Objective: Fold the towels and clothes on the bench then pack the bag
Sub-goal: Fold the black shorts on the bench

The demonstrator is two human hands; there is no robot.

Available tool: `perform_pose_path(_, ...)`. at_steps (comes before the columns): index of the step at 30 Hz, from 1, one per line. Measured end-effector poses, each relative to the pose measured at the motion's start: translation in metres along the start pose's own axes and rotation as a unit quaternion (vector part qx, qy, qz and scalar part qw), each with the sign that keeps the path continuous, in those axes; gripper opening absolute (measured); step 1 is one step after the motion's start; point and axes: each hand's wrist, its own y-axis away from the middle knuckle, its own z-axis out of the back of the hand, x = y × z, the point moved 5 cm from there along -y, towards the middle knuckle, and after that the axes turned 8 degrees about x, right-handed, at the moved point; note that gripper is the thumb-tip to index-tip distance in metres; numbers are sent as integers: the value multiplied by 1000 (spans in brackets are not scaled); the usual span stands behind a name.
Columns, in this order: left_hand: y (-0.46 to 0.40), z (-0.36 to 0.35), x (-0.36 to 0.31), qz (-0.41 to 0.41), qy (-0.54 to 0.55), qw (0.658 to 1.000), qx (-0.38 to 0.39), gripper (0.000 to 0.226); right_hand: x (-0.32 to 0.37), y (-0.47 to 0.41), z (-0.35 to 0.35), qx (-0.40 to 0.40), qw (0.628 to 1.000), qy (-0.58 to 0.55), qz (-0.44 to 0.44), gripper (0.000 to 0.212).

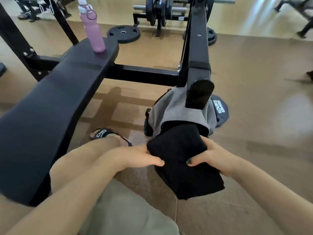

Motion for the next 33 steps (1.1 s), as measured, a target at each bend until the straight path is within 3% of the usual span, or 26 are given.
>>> perform_pose_path(3,-39,-3,-1,18,-90,996,11,100,-38,6,15,-56,994,-83,-46,56)
perform_pose_path(7,-78,-2,-22,2,-203,979,-28,91,-67,0,27,-109,968,-218,-55,55)
perform_pose_path(9,-93,-3,-25,-11,-207,978,-29,85,-73,-5,26,-118,950,-281,-60,48)
perform_pose_path(11,-106,-7,-21,-24,-226,974,-5,72,-73,-12,21,-117,929,-344,-62,37)
perform_pose_path(14,-111,-15,-15,-41,-278,960,5,30,-66,-26,18,-117,918,-376,-46,32)
perform_pose_path(18,-100,-8,-1,-50,-267,963,0,12,-63,-55,10,-126,917,-376,-38,36)
perform_pose_path(22,-78,6,14,-67,-264,962,-6,12,-65,-97,7,-152,929,-331,-65,65)
perform_pose_path(27,-60,12,24,-111,-301,946,-35,28,-76,-129,3,-175,955,-209,-115,51)
perform_pose_path(33,-45,27,18,-88,-371,918,-110,24,-75,-137,0,-184,970,25,-158,60)
